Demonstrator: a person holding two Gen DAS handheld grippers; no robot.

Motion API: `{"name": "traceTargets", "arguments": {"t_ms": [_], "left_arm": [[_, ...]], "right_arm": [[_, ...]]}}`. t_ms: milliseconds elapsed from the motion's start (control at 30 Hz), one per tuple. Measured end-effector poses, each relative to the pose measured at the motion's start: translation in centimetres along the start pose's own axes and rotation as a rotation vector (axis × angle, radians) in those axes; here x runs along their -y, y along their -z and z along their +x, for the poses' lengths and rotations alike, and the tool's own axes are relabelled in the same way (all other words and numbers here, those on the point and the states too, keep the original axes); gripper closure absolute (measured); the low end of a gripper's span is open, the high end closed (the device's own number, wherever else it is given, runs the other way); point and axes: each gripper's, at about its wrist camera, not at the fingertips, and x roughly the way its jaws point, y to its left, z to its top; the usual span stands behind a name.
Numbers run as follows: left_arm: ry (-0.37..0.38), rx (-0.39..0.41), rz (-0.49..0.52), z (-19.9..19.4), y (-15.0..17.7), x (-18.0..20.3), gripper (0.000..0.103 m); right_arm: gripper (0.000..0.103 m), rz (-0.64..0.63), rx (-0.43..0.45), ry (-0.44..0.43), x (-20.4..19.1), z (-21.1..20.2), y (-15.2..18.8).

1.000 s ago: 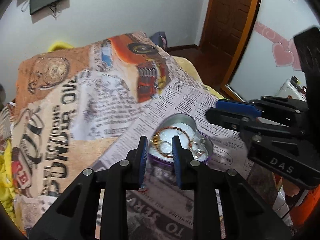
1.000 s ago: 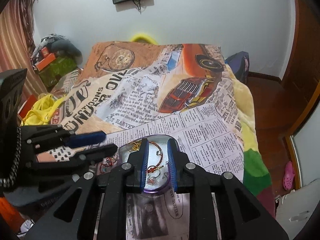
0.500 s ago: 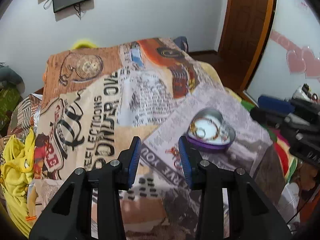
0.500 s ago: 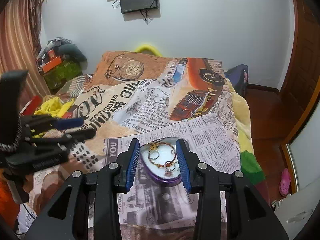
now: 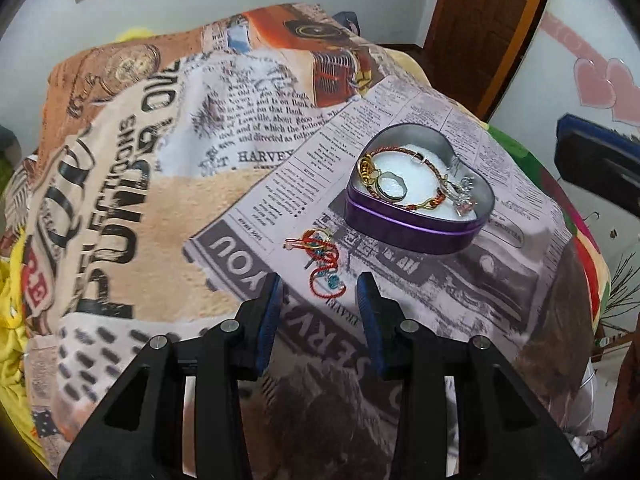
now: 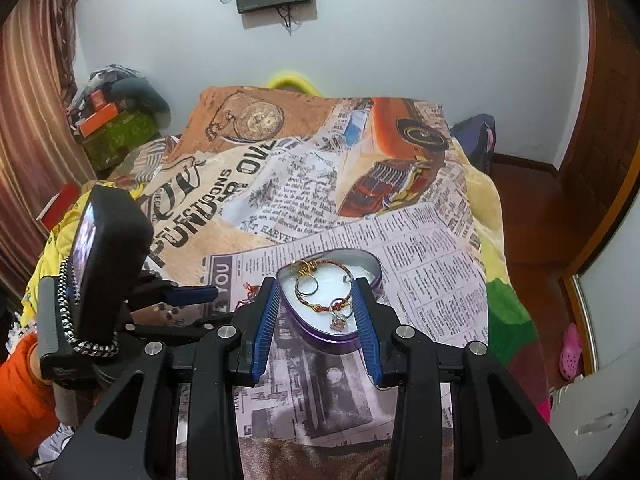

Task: Organize jewelry
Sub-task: 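Grasp the red earrings on the blanket with the left gripper, then grasp the small gold hoop with the right gripper while the left gripper holds the earrings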

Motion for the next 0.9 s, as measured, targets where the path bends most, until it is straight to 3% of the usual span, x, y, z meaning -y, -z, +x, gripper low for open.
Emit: {"name": "traceTargets", "arguments": {"t_ms": [200, 300, 333, 533, 900], "left_arm": [[0.008, -0.009, -0.040, 1.5, -0.2, -0.4, 0.067], [0.007, -0.002, -0.046, 1.3, 0.0, -0.7, 0.095], [0.006, 0.001, -0.047, 1.2, 0.1, -0.8, 0.097], [-0.005, 0.033, -0.086, -0.7, 1.2, -1.9, 0.097], [-0.044, 0.201, -0.139, -7.9, 3.3, -5.2, 0.097]], "right_arm": [[0.069, 0.000, -0.037, -0.012, 0.0, 1.0, 0.7], [0.069, -0.003, -0.055, -0.026, -0.3, 1.4, 1.1], [0.069, -0.001, -0.060, -0.033, -0.4, 1.5, 1.2], [0.069, -0.024, -0.093, -0.061, -1.9, 1.9, 1.9], [0.069, -0.095, -0.154, -0.107, -5.8, 3.9, 1.8]]}}
